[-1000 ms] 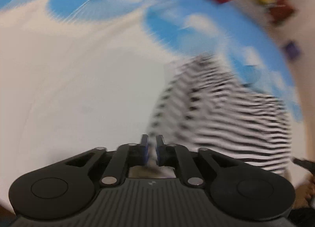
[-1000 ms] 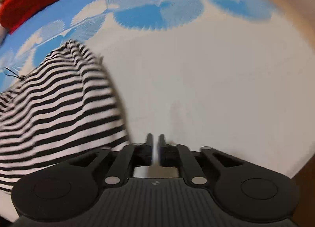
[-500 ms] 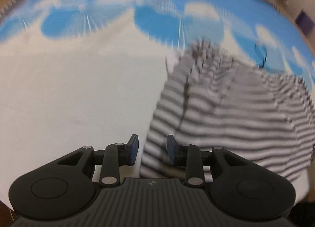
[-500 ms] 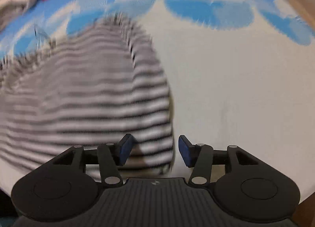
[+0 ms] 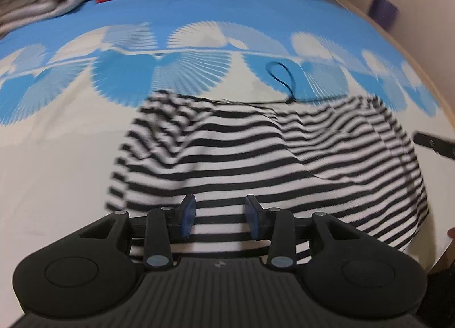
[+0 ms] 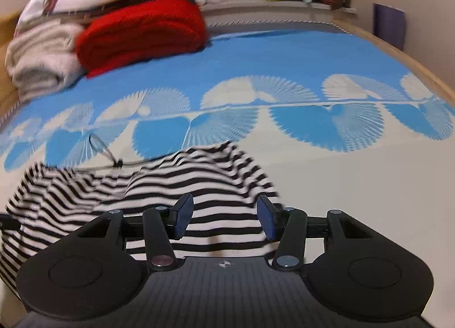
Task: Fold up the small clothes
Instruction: 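Move both open tools back above the folded bundle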
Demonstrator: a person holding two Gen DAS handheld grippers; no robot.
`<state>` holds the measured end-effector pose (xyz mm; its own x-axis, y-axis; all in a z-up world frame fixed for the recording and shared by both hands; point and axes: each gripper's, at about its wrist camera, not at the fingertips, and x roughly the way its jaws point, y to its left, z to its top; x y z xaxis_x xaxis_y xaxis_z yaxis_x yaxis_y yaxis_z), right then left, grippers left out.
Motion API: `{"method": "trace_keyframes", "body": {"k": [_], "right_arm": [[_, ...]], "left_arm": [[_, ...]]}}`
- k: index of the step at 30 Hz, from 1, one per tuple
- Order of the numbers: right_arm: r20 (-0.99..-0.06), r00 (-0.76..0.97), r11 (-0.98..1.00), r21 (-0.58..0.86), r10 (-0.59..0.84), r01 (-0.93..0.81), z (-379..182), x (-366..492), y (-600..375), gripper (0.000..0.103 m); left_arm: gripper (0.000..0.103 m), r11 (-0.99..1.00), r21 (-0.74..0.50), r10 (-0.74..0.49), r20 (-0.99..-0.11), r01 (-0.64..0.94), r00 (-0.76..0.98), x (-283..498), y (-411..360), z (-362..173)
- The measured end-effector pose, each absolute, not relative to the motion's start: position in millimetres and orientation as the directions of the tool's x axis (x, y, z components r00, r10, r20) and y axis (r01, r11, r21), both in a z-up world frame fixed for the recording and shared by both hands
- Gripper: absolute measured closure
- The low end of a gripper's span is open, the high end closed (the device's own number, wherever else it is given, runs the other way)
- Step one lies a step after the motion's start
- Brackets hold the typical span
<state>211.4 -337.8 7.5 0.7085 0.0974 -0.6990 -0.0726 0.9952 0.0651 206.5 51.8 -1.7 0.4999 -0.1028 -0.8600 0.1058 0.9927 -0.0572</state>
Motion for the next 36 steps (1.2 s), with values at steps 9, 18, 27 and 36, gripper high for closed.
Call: {"method": "trace_keyframes", "body": {"k": [9,18,27,36], "right_arm": [[-0.836,0.549,0.998,-0.022,0.014,-0.06,-33,240,-305,0.052],[-0.851,0.526,1.0,-0.016,-0.018,0.009,-39,255,-301,0.048],[-0.867,0.495,0.996,-0.015,-0.059,0.092,-42,252,-319,0.048],[-0.725,0.687,0.998,-0.011,-0.047,0.057,19,207,-308,0.048]], "left_arm": [[0.061,0.997,0.077,0.067,-0.893,0.004,0.446,247,36,-43],[0.06,0.989,-0.095,-0.031,-0.889,-0.118,0.457,253,64,-18],[0.06,0.983,-0.046,0.027,-0.921,-0.178,0.389,255,80,-31],[0.06,0.988,-0.054,0.056,-0.751,-0.146,0.658,210,89,38]]}}
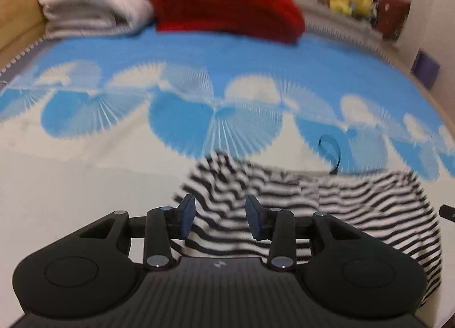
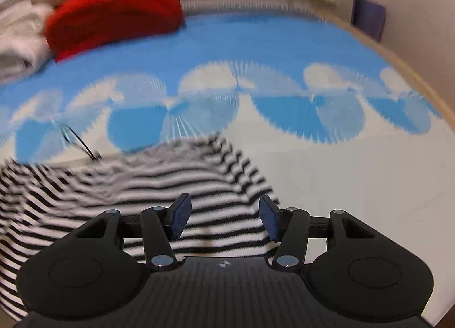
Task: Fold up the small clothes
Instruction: 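Move both open tools back above the folded bundle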
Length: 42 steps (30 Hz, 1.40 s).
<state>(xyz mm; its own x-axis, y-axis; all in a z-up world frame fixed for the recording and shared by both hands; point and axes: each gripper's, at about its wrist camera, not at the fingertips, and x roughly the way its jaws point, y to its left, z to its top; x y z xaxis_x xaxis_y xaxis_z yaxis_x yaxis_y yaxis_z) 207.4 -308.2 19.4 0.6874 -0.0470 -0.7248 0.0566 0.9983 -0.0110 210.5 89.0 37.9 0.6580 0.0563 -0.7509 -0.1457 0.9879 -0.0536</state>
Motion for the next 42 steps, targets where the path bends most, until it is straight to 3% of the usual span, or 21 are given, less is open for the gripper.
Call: {"method": "trace_keyframes", "body": {"k": [5,7,12,15,19,42], "right_arm": [[-0.64,0.768,0.995,0.086,0.024,0.04,51,169,-310,0.048],[-0.626,0.779,0.99,0.128,0.041,0.051,56,156,-310,0.048],[-0.632,0.773,0.984,0.167,0.056,0.065,49,132,-304,0.048],[-0.641,0.766,0.989,0.139,0.046,0.057,43,126,-294,0.048],[-0.643,0.765,0.994,0.107,0.044,0.032,41,121,-285,0.049],[-0.645,0.761,0.998,0.032,0.066,-0.059,32,97,-230,0.052]], "left_arm": [[0.059,0.989,-0.072,0.049,-0.66,-0.127,0.75,172,107,93],[0.054,0.993,-0.05,0.053,-0.614,-0.105,0.787,151,111,110],[0.049,0.996,-0.029,0.06,-0.548,-0.09,0.834,104,119,105],[0.048,0.99,-0.102,0.02,-0.588,-0.099,0.808,100,131,99],[0.045,0.985,-0.093,0.055,-0.627,-0.144,0.777,104,143,93],[0.044,0.976,-0.087,0.096,-0.645,-0.199,0.758,93,183,89]]}}
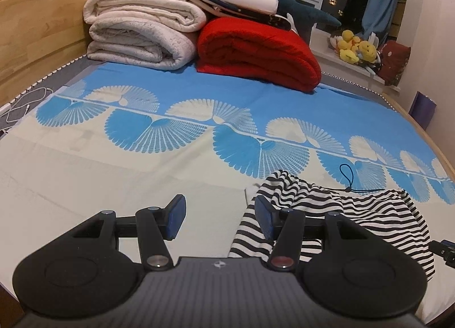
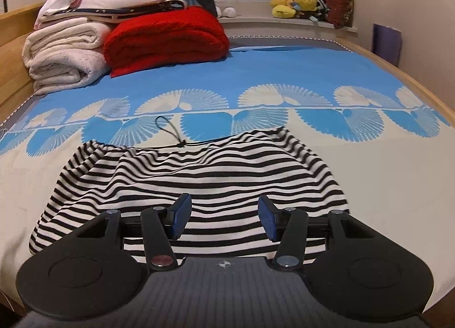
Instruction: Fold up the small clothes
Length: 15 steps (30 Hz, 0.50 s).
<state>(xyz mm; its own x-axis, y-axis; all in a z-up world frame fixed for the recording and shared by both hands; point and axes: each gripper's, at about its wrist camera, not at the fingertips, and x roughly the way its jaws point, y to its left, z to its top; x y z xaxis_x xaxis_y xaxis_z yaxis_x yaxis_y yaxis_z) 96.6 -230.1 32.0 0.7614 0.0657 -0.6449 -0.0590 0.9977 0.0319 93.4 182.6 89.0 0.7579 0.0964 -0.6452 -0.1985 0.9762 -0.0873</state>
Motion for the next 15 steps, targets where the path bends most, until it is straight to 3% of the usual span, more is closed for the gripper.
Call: {"method": "trace_keyframes", "body": {"k": [2,6,15], "right_arm": [[-0.65,0.755,0.996,0.036,0.083,-0.079,29,98,-220,0.055],[-0.652,0.745,0.988,0.046,0.14,-0.146,26,97,-196,0.071],[-0.66,0.675,0.904,0.018,0.332,-0.427,17,84,-97,0.073]], "left_arm": [[0.044,0.976,-0.089,0.096,-0.648,-0.201,0.756,94,185,88],[0.044,0.972,-0.103,0.095,-0.653,-0.212,0.751,92,193,86],[0.044,0.957,-0.139,0.102,-0.658,-0.254,0.746,84,221,86]]}}
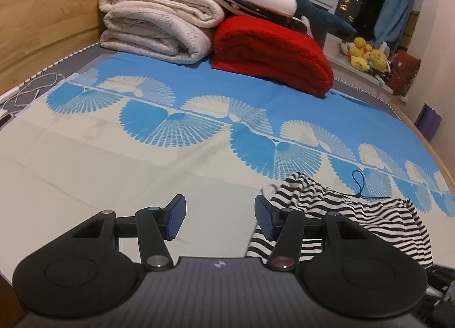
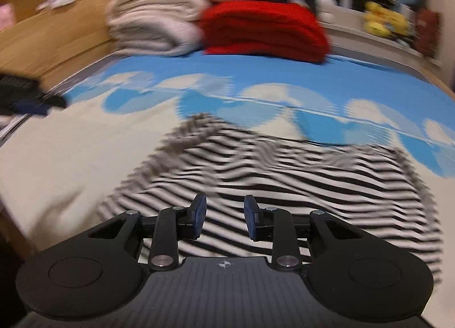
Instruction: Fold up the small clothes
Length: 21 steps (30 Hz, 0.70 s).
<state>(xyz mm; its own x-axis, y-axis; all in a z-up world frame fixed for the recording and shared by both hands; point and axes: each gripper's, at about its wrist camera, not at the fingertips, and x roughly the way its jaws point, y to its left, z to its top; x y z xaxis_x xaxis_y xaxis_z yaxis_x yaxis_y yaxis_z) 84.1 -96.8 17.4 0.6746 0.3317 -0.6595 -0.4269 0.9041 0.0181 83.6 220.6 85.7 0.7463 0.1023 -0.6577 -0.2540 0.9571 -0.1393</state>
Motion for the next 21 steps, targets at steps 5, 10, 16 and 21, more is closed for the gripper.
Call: {"method": "trace_keyframes", "body": {"k": [5,10,16,21], "right_arm": [[-0.682,0.58,0.811,0.032,0.445,-0.584,8,80,-31,0.069],[-0.736,0.502,0.71,-0.041,0.454,-0.703,-23,76,35,0.057],[-0.823,0.48,0.604,-0.223,0.304,-0.765,-69,76,73,0.047],[-0.822,0.481,0.615,-0.216,0.305,-0.759,-67,82,78,0.063]], "left_arm": [[0.044,0.947,-0.149,0.119,-0.662,-0.285,0.74,78,242,85],[0.044,0.933,-0.177,0.124,-0.66,-0.314,0.741,72,264,86],[0.044,0.921,-0.205,0.122,-0.656,-0.332,0.745,67,280,87],[0.044,0.915,-0.217,0.122,-0.655,-0.34,0.746,65,290,86]]}}
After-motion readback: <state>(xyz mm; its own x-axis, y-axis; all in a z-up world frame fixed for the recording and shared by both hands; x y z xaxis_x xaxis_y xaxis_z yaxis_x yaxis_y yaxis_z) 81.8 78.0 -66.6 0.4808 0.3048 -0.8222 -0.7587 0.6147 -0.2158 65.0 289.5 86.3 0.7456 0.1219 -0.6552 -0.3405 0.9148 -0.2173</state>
